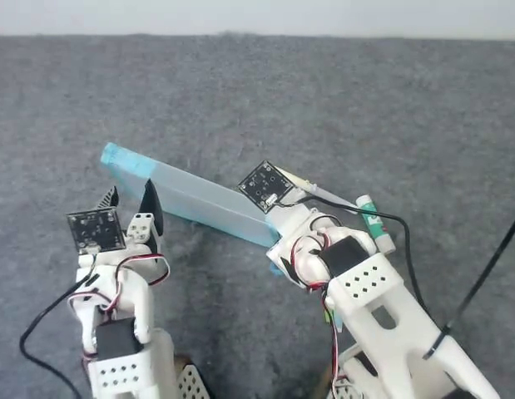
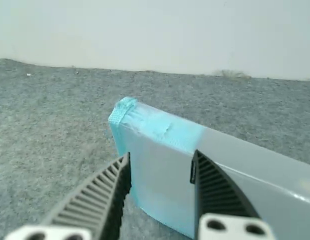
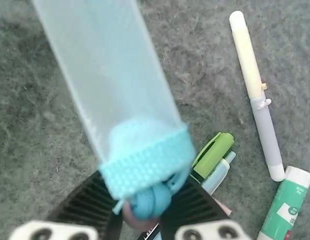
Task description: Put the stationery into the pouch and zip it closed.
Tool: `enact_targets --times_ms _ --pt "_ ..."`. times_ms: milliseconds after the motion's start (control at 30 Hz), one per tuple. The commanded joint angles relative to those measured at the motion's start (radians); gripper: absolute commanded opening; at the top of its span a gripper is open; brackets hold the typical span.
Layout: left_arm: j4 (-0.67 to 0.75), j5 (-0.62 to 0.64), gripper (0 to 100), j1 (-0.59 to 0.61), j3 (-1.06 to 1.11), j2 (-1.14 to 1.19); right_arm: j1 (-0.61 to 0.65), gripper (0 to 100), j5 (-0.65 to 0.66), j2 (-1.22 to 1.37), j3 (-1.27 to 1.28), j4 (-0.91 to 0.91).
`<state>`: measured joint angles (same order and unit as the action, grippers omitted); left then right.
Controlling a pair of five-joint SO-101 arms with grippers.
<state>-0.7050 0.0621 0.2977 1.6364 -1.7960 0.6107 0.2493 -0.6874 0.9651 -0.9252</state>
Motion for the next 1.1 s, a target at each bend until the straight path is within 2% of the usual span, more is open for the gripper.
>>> enact_targets --times_ms 0,567,900,1067 --pt "0.034 0.006 19 0.003 -0.013 -0.028 0.01 0.7 -0.011 -0.045 -0.005 0.038" --pt "0.034 0.006 19 0.005 -0.018 -0.028 0.01 0.7 -0.061 -0.051 0.002 0.059" --pt "0.032 0.006 19 0.003 -0.018 -0.028 0.008 0.7 -0.084 -0.303 0.137 0.105" --pt "0.014 0.006 19 0.002 -0.035 -0.028 0.008 0.7 -0.084 -0.306 0.149 0.114"
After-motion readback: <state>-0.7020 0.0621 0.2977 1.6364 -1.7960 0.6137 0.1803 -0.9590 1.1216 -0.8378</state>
